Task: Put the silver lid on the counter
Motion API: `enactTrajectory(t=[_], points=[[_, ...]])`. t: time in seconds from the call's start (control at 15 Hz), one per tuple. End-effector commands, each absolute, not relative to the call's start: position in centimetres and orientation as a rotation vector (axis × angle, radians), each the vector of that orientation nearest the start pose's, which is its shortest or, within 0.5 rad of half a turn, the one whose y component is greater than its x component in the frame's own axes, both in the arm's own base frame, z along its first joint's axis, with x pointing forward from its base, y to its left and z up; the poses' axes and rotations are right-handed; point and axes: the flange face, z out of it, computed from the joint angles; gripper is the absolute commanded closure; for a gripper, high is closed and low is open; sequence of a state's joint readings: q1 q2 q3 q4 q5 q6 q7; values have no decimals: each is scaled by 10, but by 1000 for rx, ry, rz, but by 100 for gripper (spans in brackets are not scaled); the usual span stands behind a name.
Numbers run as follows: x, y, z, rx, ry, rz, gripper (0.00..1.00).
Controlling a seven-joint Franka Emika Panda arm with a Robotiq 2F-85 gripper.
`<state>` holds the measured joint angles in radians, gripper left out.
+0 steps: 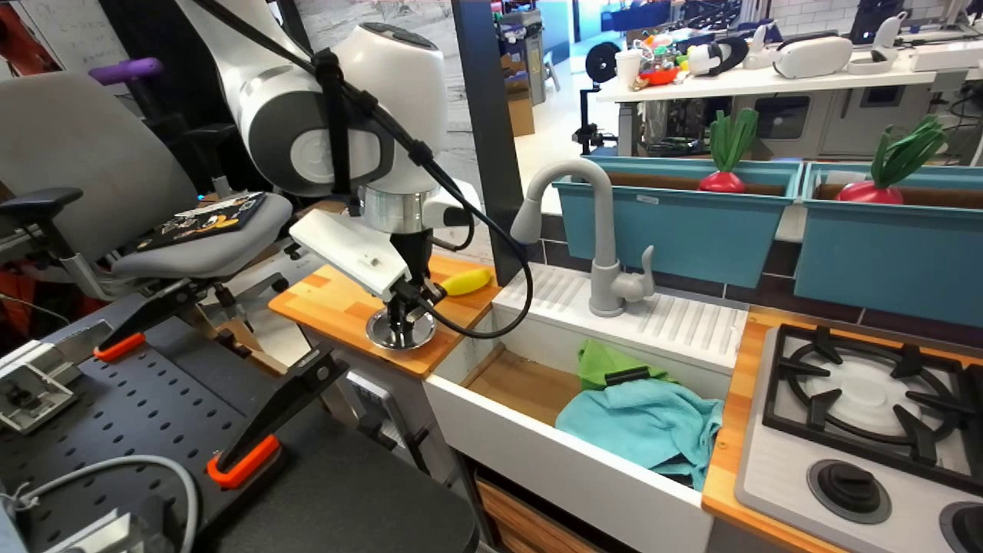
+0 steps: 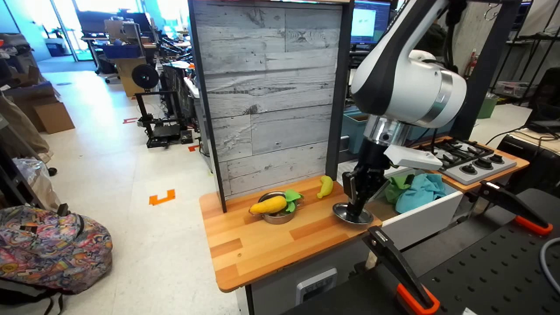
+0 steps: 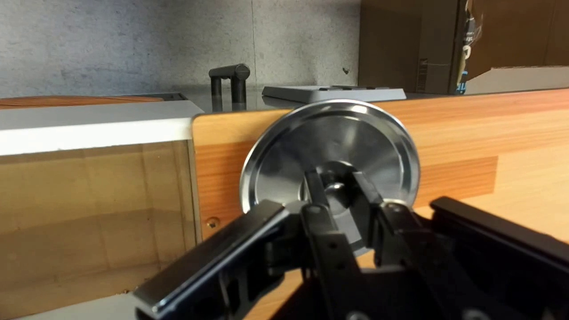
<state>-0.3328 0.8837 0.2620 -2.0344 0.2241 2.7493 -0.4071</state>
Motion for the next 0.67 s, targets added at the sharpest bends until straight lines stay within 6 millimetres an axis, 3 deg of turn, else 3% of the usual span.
enactTrajectory(t=[0.0,0.33,0.4,0.47,0.6], points=[[555,-28,-4,-2851,-30,85,100],[571,-26,-13,-2862,8,80,100],[573,-26,-13,-2870,30,81,74],[575,-25,-12,-2873,40,91,71],[577,-23,-8,-2882,49,91,54]])
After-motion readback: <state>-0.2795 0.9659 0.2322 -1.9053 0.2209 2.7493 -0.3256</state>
